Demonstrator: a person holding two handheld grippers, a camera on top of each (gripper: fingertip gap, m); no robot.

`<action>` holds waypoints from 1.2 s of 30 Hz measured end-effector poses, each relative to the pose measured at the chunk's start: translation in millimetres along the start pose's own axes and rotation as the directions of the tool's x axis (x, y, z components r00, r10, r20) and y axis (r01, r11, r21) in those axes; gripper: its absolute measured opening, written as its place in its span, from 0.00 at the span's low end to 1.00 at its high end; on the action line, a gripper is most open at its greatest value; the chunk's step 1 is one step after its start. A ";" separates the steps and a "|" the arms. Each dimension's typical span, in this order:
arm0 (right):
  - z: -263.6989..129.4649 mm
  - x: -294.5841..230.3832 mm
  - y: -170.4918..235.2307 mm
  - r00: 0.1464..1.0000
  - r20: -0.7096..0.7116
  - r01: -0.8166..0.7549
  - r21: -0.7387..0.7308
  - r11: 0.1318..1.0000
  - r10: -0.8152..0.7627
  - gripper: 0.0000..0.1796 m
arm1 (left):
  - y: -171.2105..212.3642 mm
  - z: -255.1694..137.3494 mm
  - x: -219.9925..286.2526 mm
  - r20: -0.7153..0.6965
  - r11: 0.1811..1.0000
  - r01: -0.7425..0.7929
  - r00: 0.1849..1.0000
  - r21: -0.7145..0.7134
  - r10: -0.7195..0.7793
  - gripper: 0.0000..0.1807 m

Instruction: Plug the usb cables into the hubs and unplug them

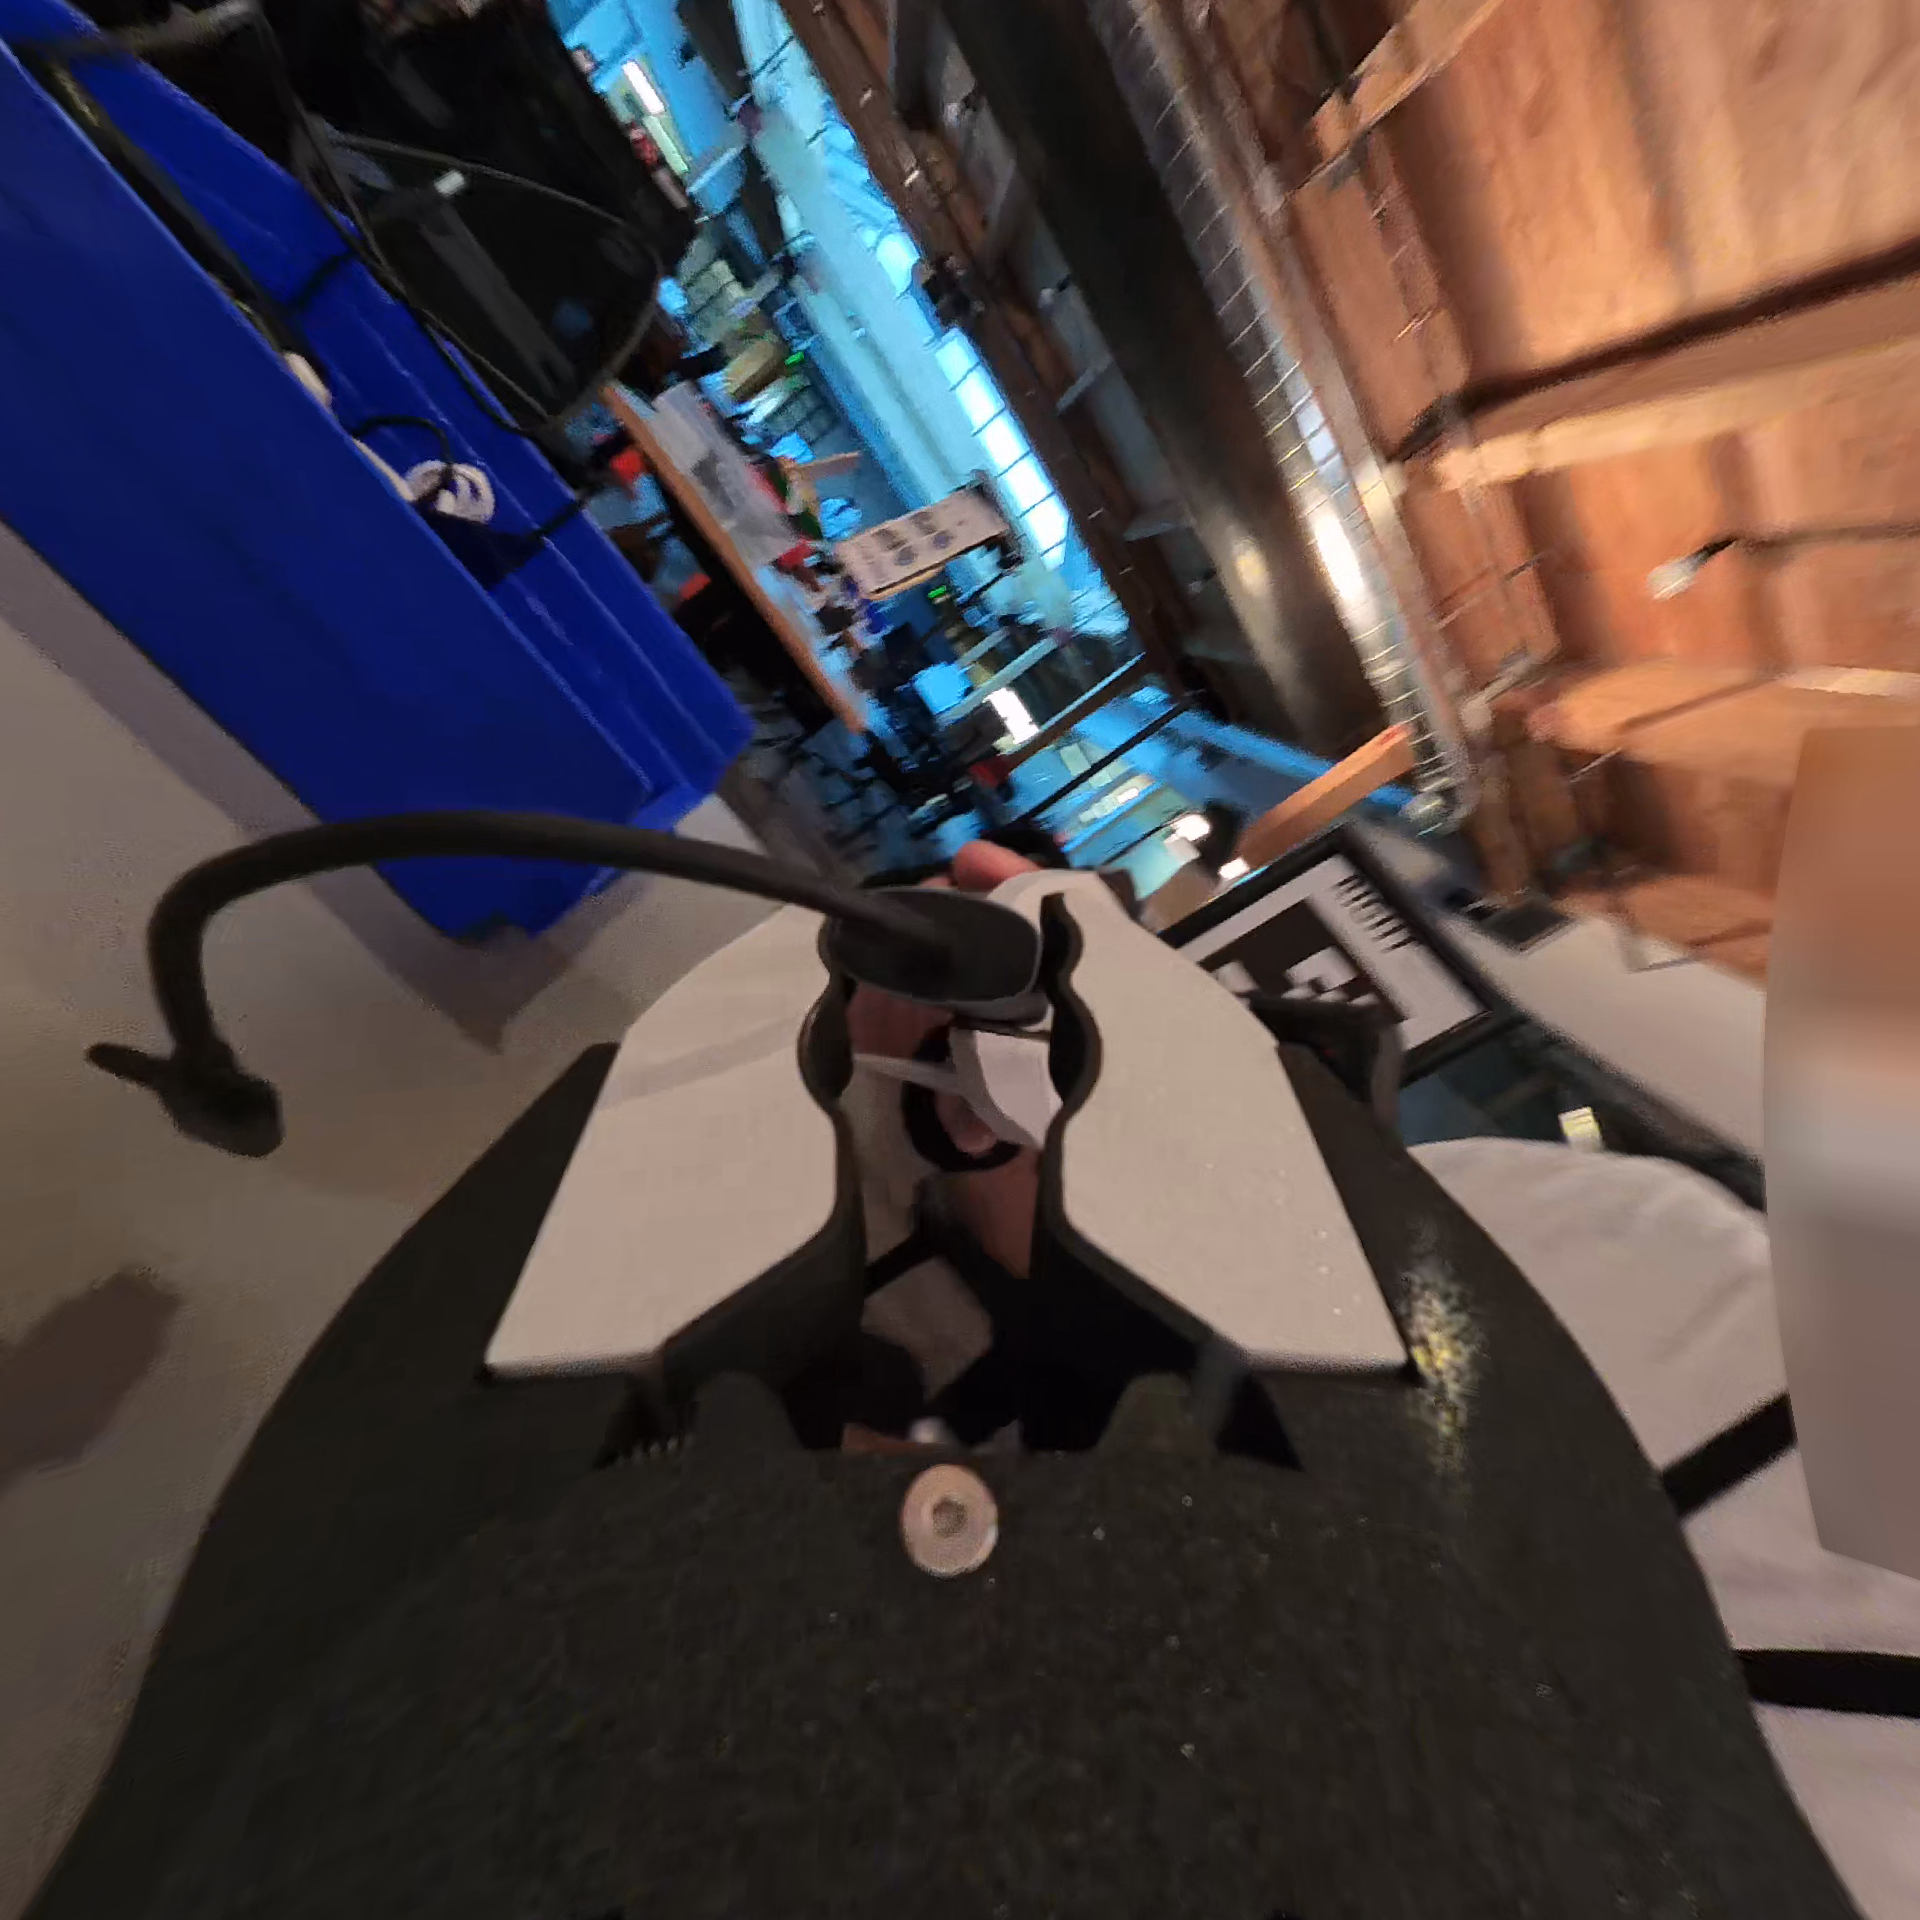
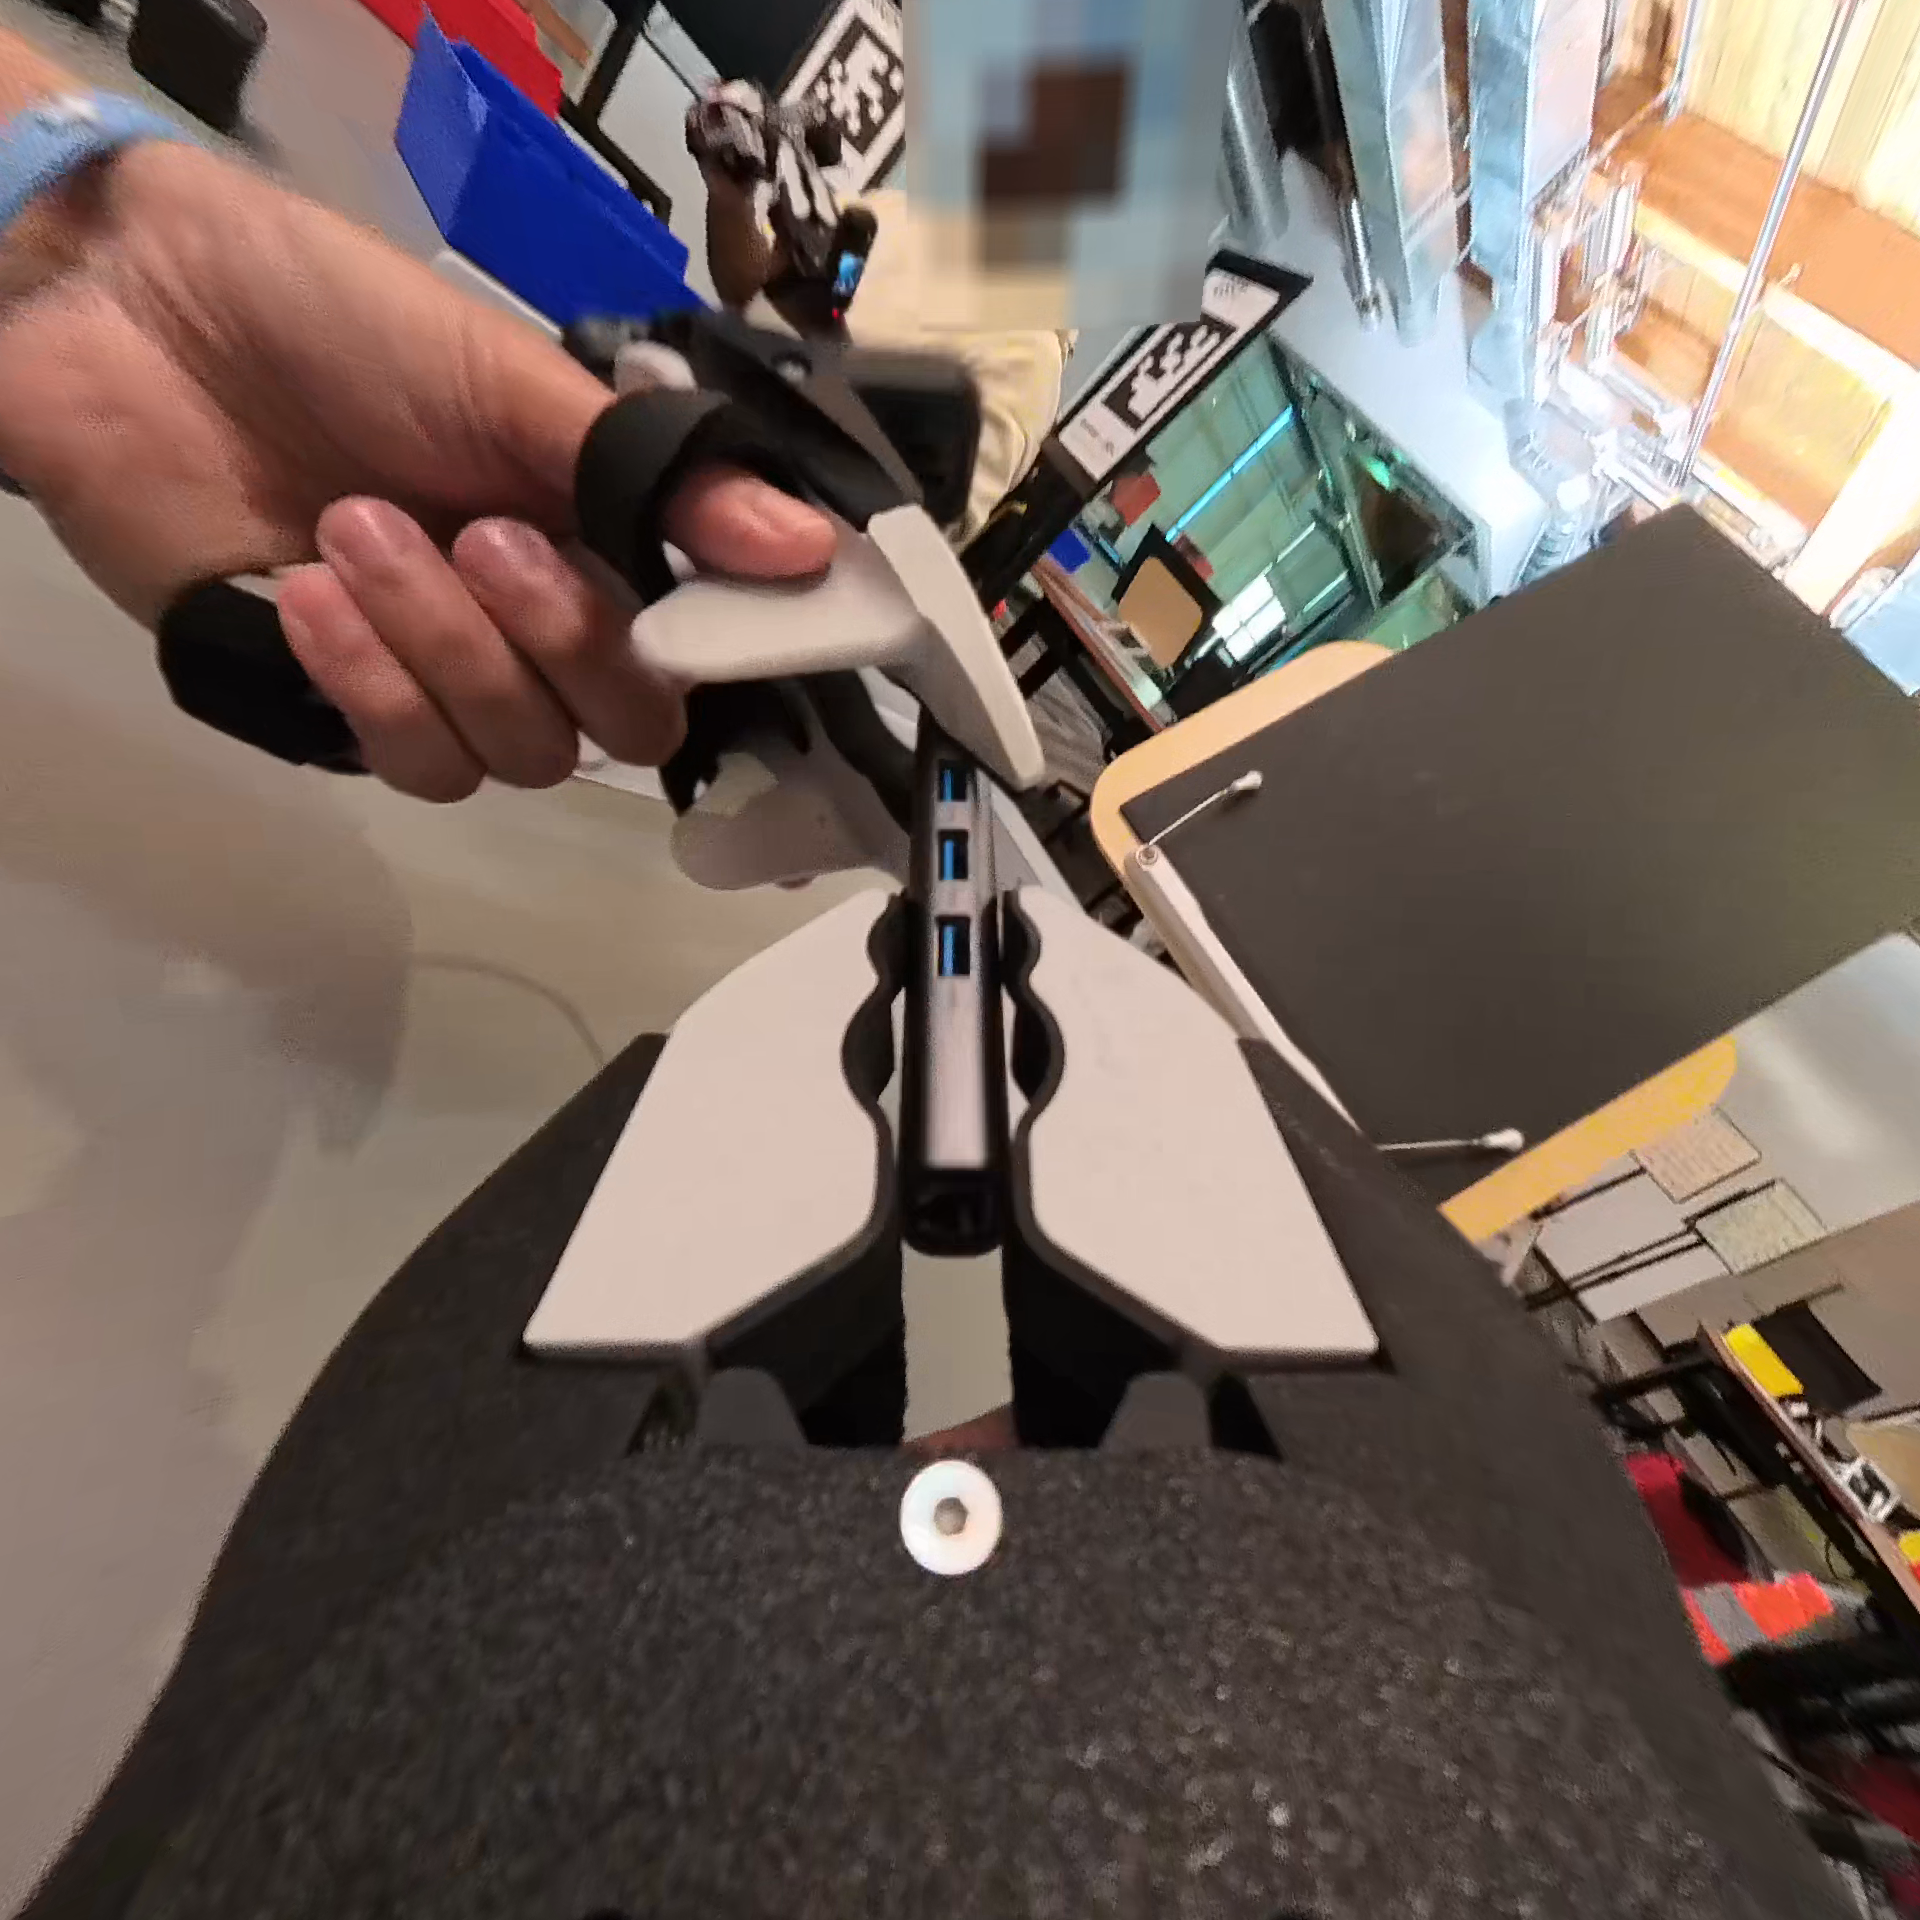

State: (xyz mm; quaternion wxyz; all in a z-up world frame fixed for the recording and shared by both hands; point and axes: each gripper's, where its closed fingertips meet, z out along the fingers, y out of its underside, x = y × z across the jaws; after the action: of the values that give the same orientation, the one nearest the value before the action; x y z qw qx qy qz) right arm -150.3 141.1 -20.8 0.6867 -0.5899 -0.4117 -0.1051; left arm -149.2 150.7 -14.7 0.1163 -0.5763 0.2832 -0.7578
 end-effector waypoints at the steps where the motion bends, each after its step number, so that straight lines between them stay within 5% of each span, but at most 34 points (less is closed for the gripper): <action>1: -1.4 -1.1 0.4 1.000 0.003 0.012 0.012 1.000 -0.012 0.09 | -2.3 -2.2 -0.4 -0.057 0.997 0.066 0.996 0.037 -0.064 0.19; 4: -0.6 -8.2 10.9 0.999 0.035 0.025 -0.003 1.000 -0.025 0.19 | -1.6 -7.8 -14.3 -0.094 0.985 0.149 0.986 0.082 -0.141 0.18; 13: 6.1 -9.6 18.8 0.996 0.078 0.032 0.016 0.999 -0.033 0.10 | 4.7 -2.8 -16.0 -0.088 0.993 0.087 0.993 0.078 -0.080 0.18; 18: 21.7 -1.7 20.7 0.992 0.013 0.128 0.033 0.991 -0.129 0.10 | -5.1 -10.1 -24.2 0.094 0.986 -0.115 0.990 0.121 0.104 0.22; 20: 33.3 14.7 28.5 0.970 -0.085 0.228 -0.016 0.974 -0.228 0.10 | 3.8 -18.9 -28.9 0.197 0.975 -0.205 0.963 0.083 0.185 0.22; 24: 62.2 39.3 40.6 0.963 -0.199 0.183 -0.010 0.983 -0.181 0.10 | 39.2 -41.0 -14.8 0.315 0.954 -0.298 0.906 0.004 0.282 0.22; 27: 91.1 37.9 60.8 0.957 -0.234 0.174 -0.009 0.985 -0.171 0.09 | 55.5 -88.3 -20.6 0.569 0.931 -0.351 0.748 -0.096 0.341 0.22; 30: 119.7 30.4 86.9 0.961 -0.222 0.162 -0.033 0.986 -0.166 0.10 | 26.1 -169.4 -24.3 0.827 0.930 -0.356 0.496 -0.085 0.266 0.22; 33: 133.4 27.7 100.3 0.968 -0.247 0.036 -0.029 0.999 -0.042 0.10 | -14.3 -242.0 -35.3 0.950 0.966 -0.244 0.276 -0.080 0.149 0.22; 36: 132.1 30.5 92.5 0.963 -0.259 0.084 0.008 0.996 -0.079 0.09 | -39.6 -280.5 -62.4 0.978 0.983 -0.057 0.103 -0.176 0.181 0.22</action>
State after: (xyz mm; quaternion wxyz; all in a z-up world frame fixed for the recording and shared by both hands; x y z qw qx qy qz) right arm -130.9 296.0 -71.4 0.7349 -0.5474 -0.3437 -0.2052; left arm -387.4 297.1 -92.0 0.3085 -0.9136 0.2142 -0.1557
